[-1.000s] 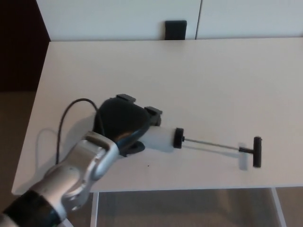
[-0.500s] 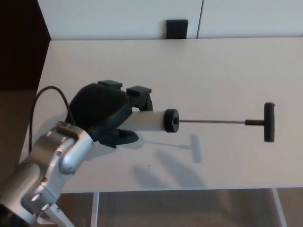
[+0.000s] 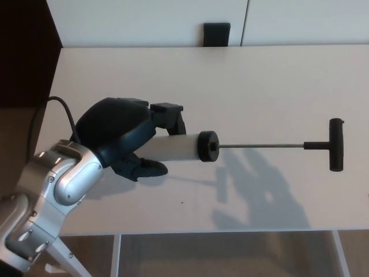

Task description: The robot walks towards a desk on which an air pump is kept in the middle. It lifts it up and holds it with its left hand and uses its right hand to compress it by pushing its handle inwards.

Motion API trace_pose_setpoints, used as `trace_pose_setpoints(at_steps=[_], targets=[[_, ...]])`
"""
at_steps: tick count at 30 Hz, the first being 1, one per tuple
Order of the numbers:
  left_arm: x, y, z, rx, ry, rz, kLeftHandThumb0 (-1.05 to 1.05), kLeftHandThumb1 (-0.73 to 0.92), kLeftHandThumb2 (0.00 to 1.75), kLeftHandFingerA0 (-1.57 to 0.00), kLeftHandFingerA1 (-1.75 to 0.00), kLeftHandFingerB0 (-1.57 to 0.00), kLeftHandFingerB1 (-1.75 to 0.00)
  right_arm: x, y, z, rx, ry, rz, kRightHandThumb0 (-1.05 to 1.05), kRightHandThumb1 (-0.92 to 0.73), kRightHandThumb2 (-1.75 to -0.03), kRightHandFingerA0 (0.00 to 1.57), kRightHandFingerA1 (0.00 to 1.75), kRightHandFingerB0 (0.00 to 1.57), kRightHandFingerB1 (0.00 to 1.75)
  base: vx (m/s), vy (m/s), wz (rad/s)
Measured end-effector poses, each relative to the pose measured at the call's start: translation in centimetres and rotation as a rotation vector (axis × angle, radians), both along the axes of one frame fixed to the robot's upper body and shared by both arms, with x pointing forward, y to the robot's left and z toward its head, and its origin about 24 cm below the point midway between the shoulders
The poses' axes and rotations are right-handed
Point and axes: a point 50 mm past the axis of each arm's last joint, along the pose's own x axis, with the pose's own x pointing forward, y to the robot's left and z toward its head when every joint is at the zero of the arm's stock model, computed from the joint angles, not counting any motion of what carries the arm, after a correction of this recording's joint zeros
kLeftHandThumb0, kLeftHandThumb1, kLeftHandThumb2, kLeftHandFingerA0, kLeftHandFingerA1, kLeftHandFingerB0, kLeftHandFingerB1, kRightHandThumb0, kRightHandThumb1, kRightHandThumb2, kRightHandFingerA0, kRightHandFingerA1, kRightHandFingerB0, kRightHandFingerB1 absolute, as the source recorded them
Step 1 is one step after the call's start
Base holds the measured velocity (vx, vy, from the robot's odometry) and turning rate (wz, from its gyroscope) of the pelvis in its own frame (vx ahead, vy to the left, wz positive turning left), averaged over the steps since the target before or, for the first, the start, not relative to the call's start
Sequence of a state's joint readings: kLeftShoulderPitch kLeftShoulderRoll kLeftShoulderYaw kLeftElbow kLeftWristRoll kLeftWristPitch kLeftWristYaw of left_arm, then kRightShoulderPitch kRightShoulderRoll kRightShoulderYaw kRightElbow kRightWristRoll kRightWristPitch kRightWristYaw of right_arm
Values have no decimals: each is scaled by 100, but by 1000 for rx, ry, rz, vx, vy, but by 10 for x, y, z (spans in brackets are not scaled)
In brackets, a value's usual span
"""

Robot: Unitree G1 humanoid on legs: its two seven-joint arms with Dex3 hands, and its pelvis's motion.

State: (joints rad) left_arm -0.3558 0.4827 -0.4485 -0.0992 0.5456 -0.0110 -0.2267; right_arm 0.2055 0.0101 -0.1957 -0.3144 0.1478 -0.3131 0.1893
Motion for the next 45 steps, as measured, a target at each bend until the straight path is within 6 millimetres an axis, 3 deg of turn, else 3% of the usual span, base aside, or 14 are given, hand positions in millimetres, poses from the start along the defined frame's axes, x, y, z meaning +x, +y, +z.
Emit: trace_pose_setpoints(at_steps=[7,9,10,11,12,14,18,24,36,37,38,39,41,45], targets=[[0,1,1,-4,27,-14,-8,88,60,-60,-168,-55,-127,15,8,-14,55,100,37,-83,-79,-118,0,21,0,17,0,0,0],[-1,1,0,-3,33,-18,-8,89,60,-60,-167,-55,-128,20,10,-16,72,121,48,-90,-76,-103,0,12,0,8,0,0,0],[-1,1,0,-2,39,-20,-9,88,51,-69,-170,-52,-132,23,13,-17,86,134,56,-83,-92,-73,0,11,0,9,0,0,0],[-2,1,-1,-1,43,-22,-9,88,51,-69,-170,-52,-132,26,14,-18,97,146,64,-83,-92,-73,0,11,0,9,0,0,0],[-2,1,-1,-1,43,-22,-3,88,52,-64,-171,-48,-134,26,14,-18,97,146,64,-88,-75,-102,0,15,0,10,0,0,0],[-3,1,-2,0,53,-25,-4,87,49,-61,-172,-44,-136,32,17,-20,127,174,77,-84,-76,-117,0,21,0,16,0,0,0],[-4,1,-2,-1,65,-31,-7,83,58,-55,-172,-47,-132,40,19,-20,161,201,92,-88,-78,-117,0,17,0,13,0,0,0],[-6,1,-2,10,77,-47,-7,89,48,-60,-175,-42,-134,49,21,-17,224,232,123,-86,-80,-119,0,19,0,14,0,0,0],[-8,11,-5,50,90,-42,-9,86,57,-59,-167,-52,-127,47,14,-16,272,268,134,-81,-79,-118,0,24,0,18,0,0,0],[-8,11,-5,52,90,-41,-7,89,57,-66,-166,-49,-129,47,14,-16,273,271,135,-81,-92,-75,0,19,0,14,0,0,0],[-8,11,-5,54,90,-42,-7,89,57,-66,-166,-49,-129,46,13,-16,274,275,135,-81,-92,-75,0,19,0,14,0,0,0],[-8,12,-5,58,90,-41,-9,87,52,-68,-169,-49,-129,45,13,-17,274,283,136,-87,-77,-104,0,18,0,12,0,0,0],[-8,13,-5,63,91,-38,-8,86,60,-57,-166,-54,-122,45,12,-18,274,291,136,-82,-79,-117,0,22,0,17,0,0,0],[-6,21,-6,79,93,-20,-7,86,58,-58,-166,-55,-121,44,9,-18,275,297,137,-88,-74,-100,0,17,0,14,0,0,0]])
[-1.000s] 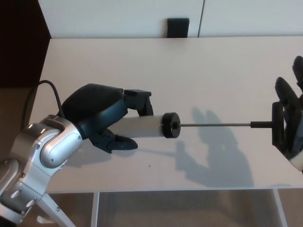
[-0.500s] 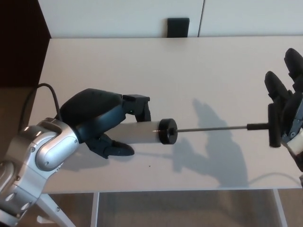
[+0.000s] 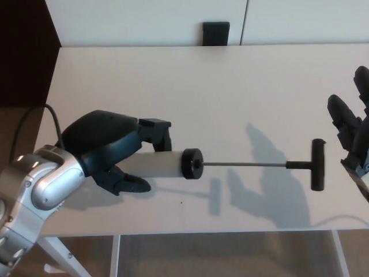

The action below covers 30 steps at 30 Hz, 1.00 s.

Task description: The robot walks towards a desk on which an air pump is kept in the middle. It lifts it up and holds it with its left hand and uses its right hand to compress it by pushing its handle inwards.

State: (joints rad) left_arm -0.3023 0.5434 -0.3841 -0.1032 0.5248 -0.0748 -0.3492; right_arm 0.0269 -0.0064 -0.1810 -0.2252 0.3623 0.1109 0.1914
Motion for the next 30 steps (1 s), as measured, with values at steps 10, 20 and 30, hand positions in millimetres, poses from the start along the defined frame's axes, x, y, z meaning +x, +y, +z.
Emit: trace_pose_setpoints(at_steps=[10,20,30], targets=[[3,8,-2,17,8,19,-8,89,50,-65,-172,-43,-139,-1,-3,-2,37,12,4,-86,-77,-116,0,23,0,16,0,0,0],[2,-3,-13,20,16,-13,-10,74,55,-63,-166,-60,-114,-2,14,-4,65,22,55,-88,-78,-116,0,23,0,15,0,0,0],[5,-11,-33,113,10,-54,-20,67,55,-74,-156,-64,-98,-2,27,-3,86,29,86,-90,-78,-114,7,25,7,16,0,0,0]])
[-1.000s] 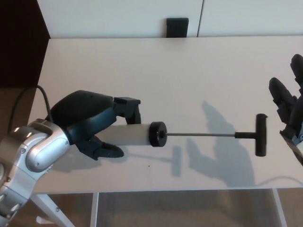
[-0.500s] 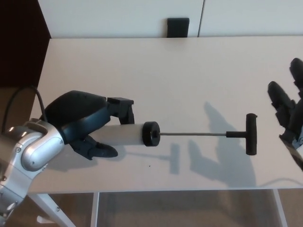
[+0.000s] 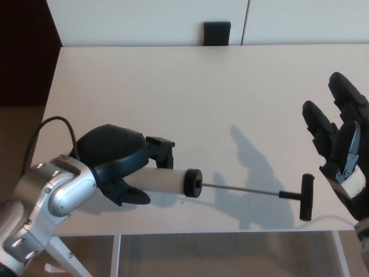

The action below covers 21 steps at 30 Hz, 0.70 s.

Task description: The robot walks towards a desk on which an air pump is kept in the middle. It lifts it up and holds it with its left hand and uses its right hand to compress it by pushing its handle inwards.

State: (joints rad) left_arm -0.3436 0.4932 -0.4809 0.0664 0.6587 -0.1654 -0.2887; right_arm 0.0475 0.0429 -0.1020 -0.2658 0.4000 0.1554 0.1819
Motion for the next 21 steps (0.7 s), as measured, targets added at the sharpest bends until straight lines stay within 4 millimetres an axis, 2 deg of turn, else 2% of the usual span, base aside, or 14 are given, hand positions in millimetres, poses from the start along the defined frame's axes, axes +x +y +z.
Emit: trace_pose_setpoints(at_steps=[2,3,5,6,8,9,11,12,13,14,20,21], targets=[[1,-1,-2,10,-2,-4,-20,67,55,-74,-156,-64,-98,0,1,0,2,-1,4,-90,-78,-114,7,25,7,16,0,0,0],[2,-1,-4,19,-5,-4,-11,72,56,-64,-161,-59,-112,0,2,1,3,-2,6,-91,-78,-114,7,25,7,16,0,0,0],[3,-1,-6,38,-11,-4,-11,72,56,-64,-161,-59,-112,0,3,3,5,-7,8,-91,-78,-114,7,25,7,16,0,0,0],[4,0,-7,41,-12,-2,-14,71,55,-70,-159,-56,-111,0,4,3,5,-8,8,-90,-76,-113,7,28,7,17,0,0,0],[5,0,-8,46,-15,3,-16,72,54,-72,-160,-55,-112,0,4,4,5,-9,10,-91,-77,-114,7,27,7,16,0,0,0],[5,0,-8,47,-16,4,-10,75,56,-62,-162,-56,-118,0,4,4,6,-8,10,-91,-76,-114,7,28,7,17,0,0,0],[6,1,-9,50,-18,4,-10,75,56,-62,-162,-56,-118,0,4,3,6,-7,10,-91,-76,-114,7,28,7,17,0,0,0],[7,1,-9,55,-20,7,-11,75,57,-61,-165,-53,-124,0,4,4,5,-6,10,-91,-76,-113,7,26,7,17,0,0,0],[8,2,-9,58,-23,9,-11,75,57,-61,-165,-53,-124,0,4,4,4,-7,10,-91,-76,-113,7,26,7,17,0,0,0],[8,2,-9,59,-25,9,-12,75,54,-71,-162,-54,-119,0,4,4,4,-7,10,-90,-76,-113,7,28,7,18,0,0,0],[12,1,-1,51,-56,4,-9,75,55,-72,-162,-53,-117,3,3,-4,2,31,5,-93,-79,-114,6,22,7,13,0,0,0],[13,1,1,48,-62,3,-10,77,51,-68,-167,-49,-123,4,2,-6,2,42,3,-93,-79,-113,7,22,7,13,0,0,0]])
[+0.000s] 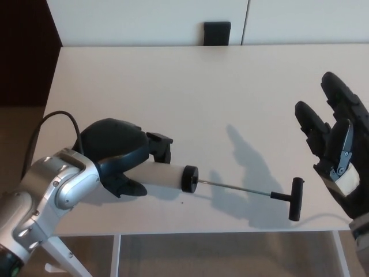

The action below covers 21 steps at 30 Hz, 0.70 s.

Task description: The robot walks towards a desk on which an air pump is kept in the middle. It lifts it up and holds it with its left hand and uses its right hand to compress it by pushing its handle inwards.

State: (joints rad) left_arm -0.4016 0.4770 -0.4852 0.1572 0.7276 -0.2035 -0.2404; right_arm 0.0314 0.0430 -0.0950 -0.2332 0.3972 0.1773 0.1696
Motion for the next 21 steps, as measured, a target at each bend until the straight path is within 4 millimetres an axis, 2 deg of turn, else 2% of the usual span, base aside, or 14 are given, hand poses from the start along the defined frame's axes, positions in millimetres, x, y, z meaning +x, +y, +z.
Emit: trace_pose_setpoints(at_steps=[6,9,10,12,13,14,15,17,21], targets=[[1,1,5,-10,-16,0,-6,78,49,-62,-169,-46,-131,2,-6,-8,-1,36,-17,-91,-81,-114,3,22,2,13,0,0,0],[1,2,8,-15,-29,-1,-7,78,50,-63,-168,-45,-129,2,-10,-13,-2,56,-29,-90,-80,-114,2,22,1,13,0,0,0],[1,2,8,-16,-31,-2,-7,78,52,-60,-169,-49,-134,2,-10,-14,-3,61,-31,-89,-81,-115,0,22,0,13,0,0,0],[0,3,9,-18,-34,-2,-7,78,52,-60,-169,-49,-134,2,-12,-17,-3,70,-36,-89,-81,-115,0,22,0,13,0,0,0],[0,3,9,-18,-35,-2,-8,77,50,-63,-167,-46,-127,2,-13,-18,-2,73,-36,-86,-78,-112,5,27,5,18,0,0,0],[0,3,9,-18,-36,-2,-8,77,50,-63,-167,-46,-127,2,-13,-19,-2,76,-37,-86,-78,-112,5,27,5,18,0,0,0],[0,3,10,-18,-38,-1,-8,78,52,-58,-169,-48,-134,2,-13,-20,-2,79,-38,-91,-81,-114,5,23,5,14,0,0,0],[0,5,11,-17,-42,1,-8,77,50,-64,-167,-44,-129,2,-14,-21,-5,77,-40,-91,-81,-114,5,22,5,14,0,0,0],[1,6,12,-13,-47,3,-4,77,51,-63,-165,-46,-129,2,-14,-20,-8,74,-41,-90,-79,-114,3,23,3,14,0,0,0]])
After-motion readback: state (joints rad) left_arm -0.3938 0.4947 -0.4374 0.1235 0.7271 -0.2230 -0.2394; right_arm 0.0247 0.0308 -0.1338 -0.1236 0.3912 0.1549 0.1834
